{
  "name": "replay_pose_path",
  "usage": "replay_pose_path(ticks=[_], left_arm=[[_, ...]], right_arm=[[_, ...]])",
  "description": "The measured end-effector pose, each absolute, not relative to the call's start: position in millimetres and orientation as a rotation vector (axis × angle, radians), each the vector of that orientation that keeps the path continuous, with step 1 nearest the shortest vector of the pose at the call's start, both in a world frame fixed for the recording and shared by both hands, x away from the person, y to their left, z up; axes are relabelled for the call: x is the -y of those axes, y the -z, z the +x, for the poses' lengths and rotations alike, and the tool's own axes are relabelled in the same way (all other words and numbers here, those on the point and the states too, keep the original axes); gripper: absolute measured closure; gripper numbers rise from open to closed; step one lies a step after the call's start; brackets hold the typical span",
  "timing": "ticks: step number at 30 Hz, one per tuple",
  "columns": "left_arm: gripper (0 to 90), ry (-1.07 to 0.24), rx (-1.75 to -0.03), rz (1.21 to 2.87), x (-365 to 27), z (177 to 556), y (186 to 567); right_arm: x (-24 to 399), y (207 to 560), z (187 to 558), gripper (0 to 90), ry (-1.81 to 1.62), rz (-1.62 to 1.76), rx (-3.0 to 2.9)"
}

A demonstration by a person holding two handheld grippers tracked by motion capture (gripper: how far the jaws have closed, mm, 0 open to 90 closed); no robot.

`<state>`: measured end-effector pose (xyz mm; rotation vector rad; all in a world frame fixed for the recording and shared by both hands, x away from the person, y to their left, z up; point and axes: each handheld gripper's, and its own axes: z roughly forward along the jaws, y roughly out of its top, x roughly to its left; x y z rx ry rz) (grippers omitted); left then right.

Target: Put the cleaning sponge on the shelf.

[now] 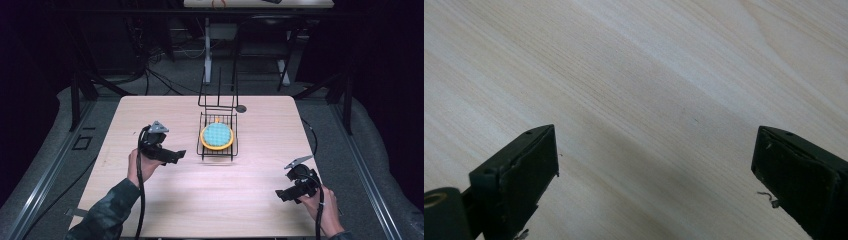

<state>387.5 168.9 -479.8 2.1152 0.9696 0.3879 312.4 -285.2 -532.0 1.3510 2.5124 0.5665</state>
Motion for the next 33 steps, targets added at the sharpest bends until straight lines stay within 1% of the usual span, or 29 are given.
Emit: replay_pose_path(ticks=[4, 15, 18, 20, 25, 29, 33], left_arm=[[0.0, -0.384, -0.977, 2.145, -181, 371, 484], [0.0, -0.37, -1.054, 2.158, -212, 336, 508], [0.0, -0.36, -1.074, 2.187, -219, 333, 516], [0.0, -0.347, -1.082, 2.175, -222, 333, 519], [0.3, -0.321, -1.077, 2.195, -222, 336, 525], [6.6, -0.303, -1.087, 2.213, -221, 339, 527], [5.0, -0.313, -1.098, 2.227, -221, 340, 528]], right_arm=[[285, 533, 312, 4.3, -0.56, 1.349, -2.51], [284, 533, 312, 4.4, -0.557, 1.346, -2.521], [284, 534, 313, 4.5, -0.555, 1.341, -2.524], [283, 534, 313, 4.6, -0.559, 1.341, -2.525], [283, 536, 314, 4.7, -0.554, 1.341, -2.534], [283, 537, 314, 4.7, -0.551, 1.339, -2.542], [284, 537, 315, 4.7, -0.546, 1.338, -2.54]])
